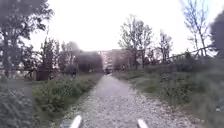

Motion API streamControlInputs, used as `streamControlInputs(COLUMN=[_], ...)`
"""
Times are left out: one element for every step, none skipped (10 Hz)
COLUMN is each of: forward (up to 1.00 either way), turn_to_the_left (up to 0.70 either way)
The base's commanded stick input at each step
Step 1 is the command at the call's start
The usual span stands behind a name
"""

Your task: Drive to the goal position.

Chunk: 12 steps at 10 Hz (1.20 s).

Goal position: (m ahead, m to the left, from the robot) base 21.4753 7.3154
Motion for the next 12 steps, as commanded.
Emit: streamControlInputs(forward=[1.00,1.00,1.00,1.00,1.00,1.00,1.00,1.00,1.00,1.00,1.00,1.00], turn_to_the_left=[0.00,0.00,0.00,0.00,0.00,0.00,0.00,0.00,0.00,0.00,0.18,0.40])
